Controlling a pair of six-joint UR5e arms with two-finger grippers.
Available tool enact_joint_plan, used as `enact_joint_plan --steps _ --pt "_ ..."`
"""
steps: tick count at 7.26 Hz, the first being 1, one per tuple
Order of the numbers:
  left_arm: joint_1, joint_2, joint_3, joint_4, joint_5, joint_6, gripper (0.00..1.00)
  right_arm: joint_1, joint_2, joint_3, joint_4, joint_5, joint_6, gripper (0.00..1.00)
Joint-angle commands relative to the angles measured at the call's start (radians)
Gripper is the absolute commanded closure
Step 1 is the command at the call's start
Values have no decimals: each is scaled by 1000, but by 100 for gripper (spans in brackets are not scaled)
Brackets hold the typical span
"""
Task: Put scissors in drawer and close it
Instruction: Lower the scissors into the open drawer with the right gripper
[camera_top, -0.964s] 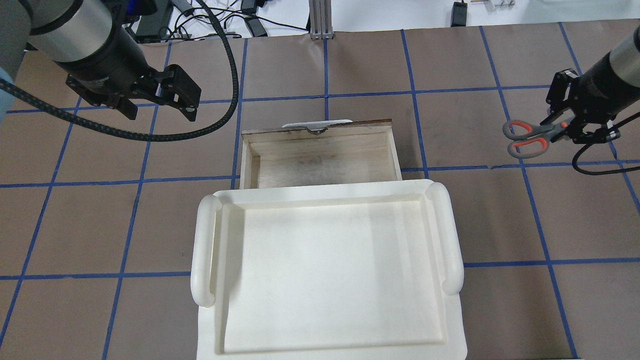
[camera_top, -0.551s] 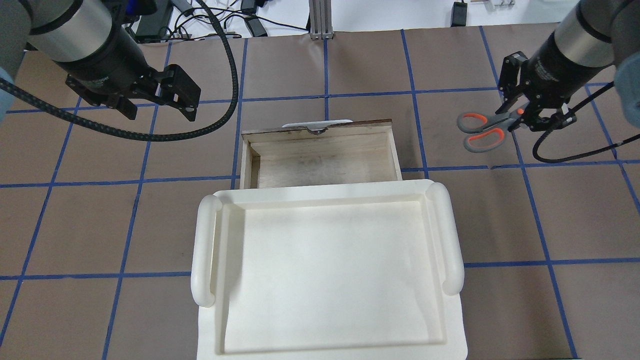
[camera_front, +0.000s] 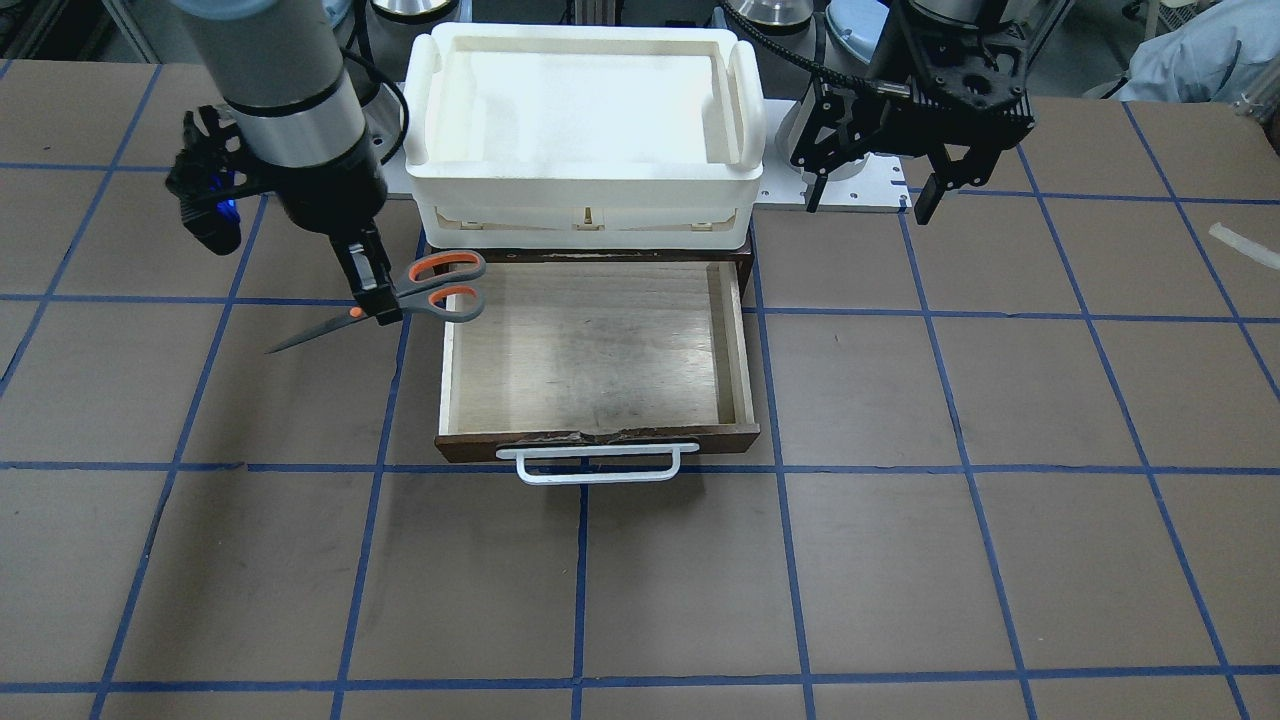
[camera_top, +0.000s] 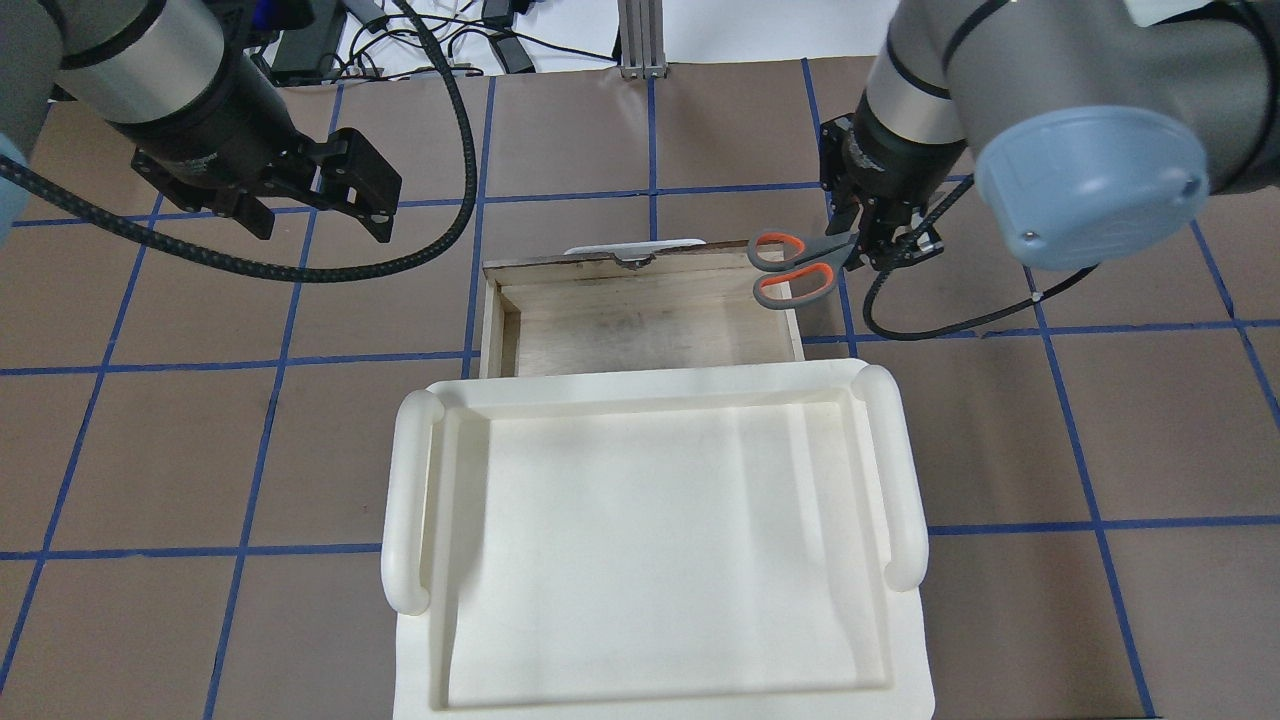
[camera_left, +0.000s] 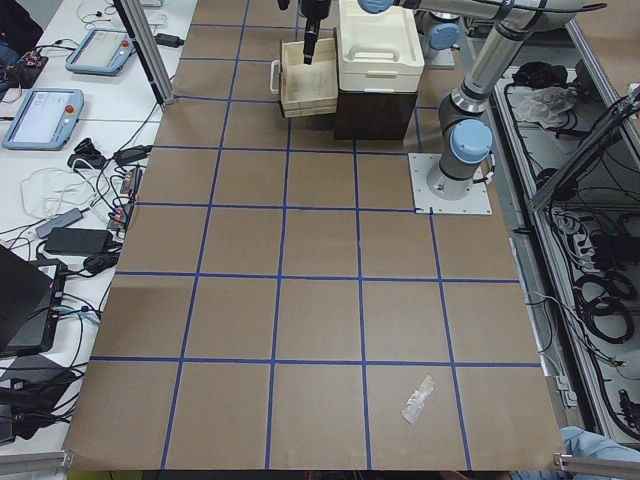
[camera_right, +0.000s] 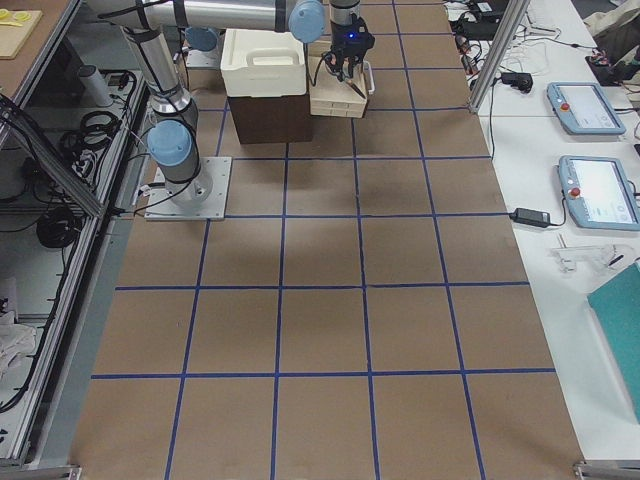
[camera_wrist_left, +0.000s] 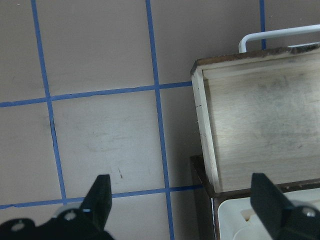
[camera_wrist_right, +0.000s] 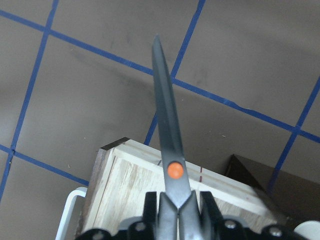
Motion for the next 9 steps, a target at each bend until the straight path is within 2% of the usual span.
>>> enact_joint_plan --steps 1,4,8,9 --pt "-1 0 0 0 0 0 0 151 123 -81 -23 -7 205 100" --pt "0 0 0 0 0 0 0 247 232 -75 -119 -28 319 100" --pt "-1 0 0 0 0 0 0 299 272 -73 -152 -21 410 100" --pt "-1 0 0 0 0 0 0 308 275 -70 -149 -24 519 100"
